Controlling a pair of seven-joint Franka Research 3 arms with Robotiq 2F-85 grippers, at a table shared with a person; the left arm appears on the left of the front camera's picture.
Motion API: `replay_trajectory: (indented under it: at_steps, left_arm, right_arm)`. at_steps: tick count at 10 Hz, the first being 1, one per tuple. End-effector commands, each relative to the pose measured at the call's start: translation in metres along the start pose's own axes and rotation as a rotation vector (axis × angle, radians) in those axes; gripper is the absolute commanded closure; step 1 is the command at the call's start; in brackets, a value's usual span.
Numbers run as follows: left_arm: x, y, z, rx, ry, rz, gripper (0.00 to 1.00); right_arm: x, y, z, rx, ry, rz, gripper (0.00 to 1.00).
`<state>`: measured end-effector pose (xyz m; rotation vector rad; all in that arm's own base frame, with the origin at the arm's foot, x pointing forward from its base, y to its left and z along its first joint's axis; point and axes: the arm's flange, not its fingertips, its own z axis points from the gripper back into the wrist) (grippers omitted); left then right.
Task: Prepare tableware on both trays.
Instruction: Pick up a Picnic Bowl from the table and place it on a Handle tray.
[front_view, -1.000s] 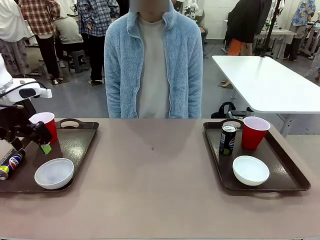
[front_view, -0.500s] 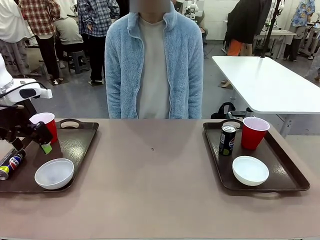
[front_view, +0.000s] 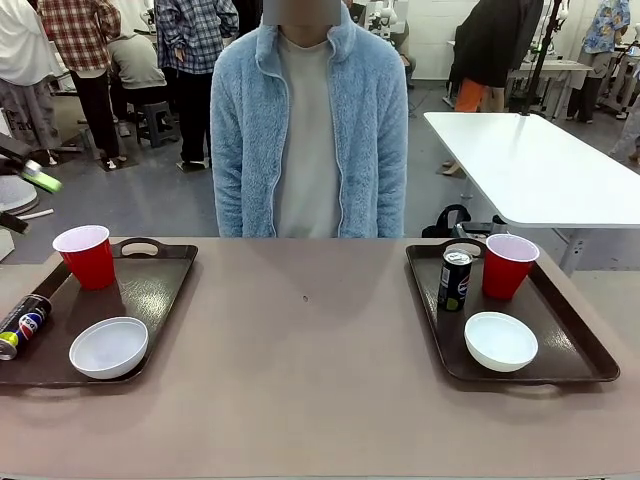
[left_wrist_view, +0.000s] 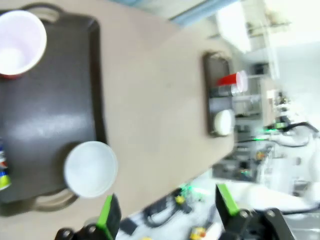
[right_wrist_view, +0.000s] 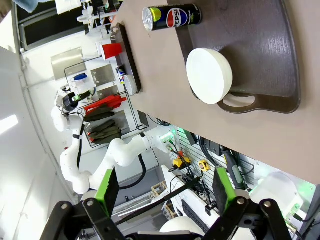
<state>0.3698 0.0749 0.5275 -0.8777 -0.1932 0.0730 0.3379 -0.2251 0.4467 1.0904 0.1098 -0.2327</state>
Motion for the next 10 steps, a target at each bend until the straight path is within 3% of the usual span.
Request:
replay_trajectory:
  at_steps: [1,4,6,7,8,10]
  left_arm:
    - [0.004,0.045,0.014,-0.196,0.046,0.048,0.0]
    - [-0.006,0.107,0.05,-0.423,0.064,0.082,0.0]
    - [-0.002,0.114,0.068,-0.432,0.055,0.103,0.0]
    - [-0.007,0.107,0.066,-0.392,0.084,0.002,0.0]
    - [-0.018,0.118,0.057,-0.428,0.058,0.109,0.0]
    - [-0.018,0.118,0.057,-0.428,0.058,0.109,0.0]
  right_arm:
    - [-0.003,0.002,-0.001,0.006,-0.001,0.005,0.01]
    - [-0.003,0.002,-0.001,0.006,-0.001,0.005,0.01]
    - [-0.003,0.002,-0.001,0.006,-0.001,0.005,0.01]
    - [-0.003,0.002,-0.001,0.006,-0.001,0.005,0.01]
    - [-0.003,0.002,-0.001,0.006,-0.001,0.005,0.01]
    - [-0.003,0.002,-0.001,0.006,-0.001,0.005,0.01]
